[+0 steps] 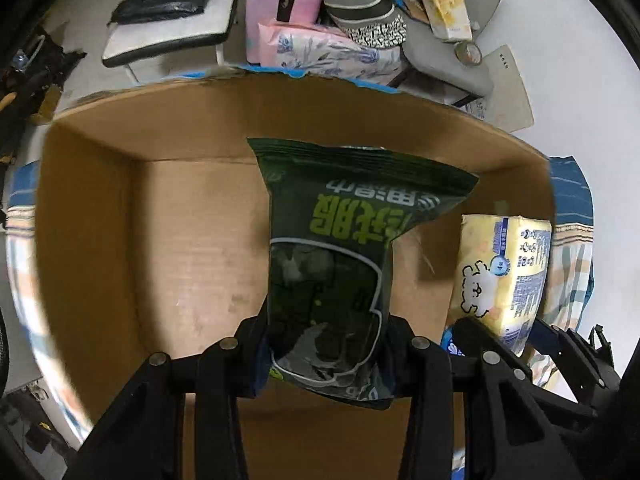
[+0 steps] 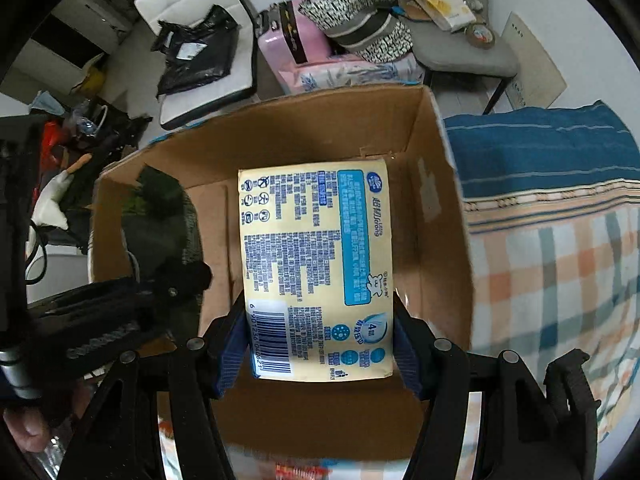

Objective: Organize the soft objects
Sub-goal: 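Carry both items into the cardboard box and open both tools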

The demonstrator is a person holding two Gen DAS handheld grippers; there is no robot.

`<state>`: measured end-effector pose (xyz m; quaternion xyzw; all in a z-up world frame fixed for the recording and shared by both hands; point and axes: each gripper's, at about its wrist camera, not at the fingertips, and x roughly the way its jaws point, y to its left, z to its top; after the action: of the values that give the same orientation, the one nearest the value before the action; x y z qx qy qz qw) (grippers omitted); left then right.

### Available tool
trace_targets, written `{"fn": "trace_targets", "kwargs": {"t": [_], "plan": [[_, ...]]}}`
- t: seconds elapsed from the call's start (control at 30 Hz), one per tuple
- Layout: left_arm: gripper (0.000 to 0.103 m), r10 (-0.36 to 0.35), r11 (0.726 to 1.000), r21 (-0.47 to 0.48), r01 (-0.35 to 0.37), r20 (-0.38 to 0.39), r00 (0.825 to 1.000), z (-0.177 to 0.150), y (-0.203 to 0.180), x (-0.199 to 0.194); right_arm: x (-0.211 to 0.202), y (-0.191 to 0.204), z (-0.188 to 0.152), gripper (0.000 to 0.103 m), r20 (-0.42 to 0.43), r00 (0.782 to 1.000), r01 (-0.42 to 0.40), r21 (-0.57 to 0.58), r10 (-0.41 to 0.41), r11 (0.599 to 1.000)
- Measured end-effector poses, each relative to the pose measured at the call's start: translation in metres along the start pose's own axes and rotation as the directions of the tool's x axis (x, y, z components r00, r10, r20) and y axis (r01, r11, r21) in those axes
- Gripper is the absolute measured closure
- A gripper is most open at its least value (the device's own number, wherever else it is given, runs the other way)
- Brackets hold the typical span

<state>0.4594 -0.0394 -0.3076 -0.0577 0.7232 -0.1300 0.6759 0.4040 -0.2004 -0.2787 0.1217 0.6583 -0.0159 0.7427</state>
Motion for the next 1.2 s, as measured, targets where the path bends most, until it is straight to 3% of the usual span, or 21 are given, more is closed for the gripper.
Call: {"fn": "trace_targets", "kwargs": {"t": [0.53,0.7,0.77,0.83,0.9,1.03,1.2], "plan": [[0.061,-0.035,0.999,0.025,0.037,-0.076,0.996,0.015,0.005,0.033,0.074,0.008,0.039,0.037,-0.078,0.995,0.061,-0.073,-0.067,0.995],[0.033,-0.01,1.0,0.019,0.011,-0.049,0.999,0.005,0.009,0.02,0.08,0.011,0.041,0.035,-0.096,0.992,0.077,-0.088,-0.086,0.993],[0.015,0.001,1.0,0.006,-0.001,-0.036,0.999,0.0,0.014,0.013,0.079,0.013,0.042,0.033,-0.094,0.992,0.079,-0.086,-0.087,0.993],[0.01,0.038,0.999,0.004,-0.038,-0.015,0.999,-0.008,0.018,0.002,0.075,0.015,0.041,0.027,-0.095,0.992,0.08,-0.085,-0.088,0.993],[0.007,0.065,0.998,0.001,-0.065,0.012,0.998,-0.017,0.021,-0.009,0.072,0.017,0.039,0.024,-0.097,0.991,0.085,-0.084,-0.093,0.993],[0.005,0.104,0.995,-0.004,-0.104,0.082,0.991,-0.038,0.027,-0.033,0.056,0.023,0.025,0.004,-0.086,0.991,0.097,-0.084,-0.104,0.992],[0.005,0.145,0.989,-0.001,-0.148,0.172,0.974,-0.053,0.026,-0.06,0.036,0.026,0.003,0.004,-0.065,0.991,0.116,-0.065,-0.12,0.991]]}}
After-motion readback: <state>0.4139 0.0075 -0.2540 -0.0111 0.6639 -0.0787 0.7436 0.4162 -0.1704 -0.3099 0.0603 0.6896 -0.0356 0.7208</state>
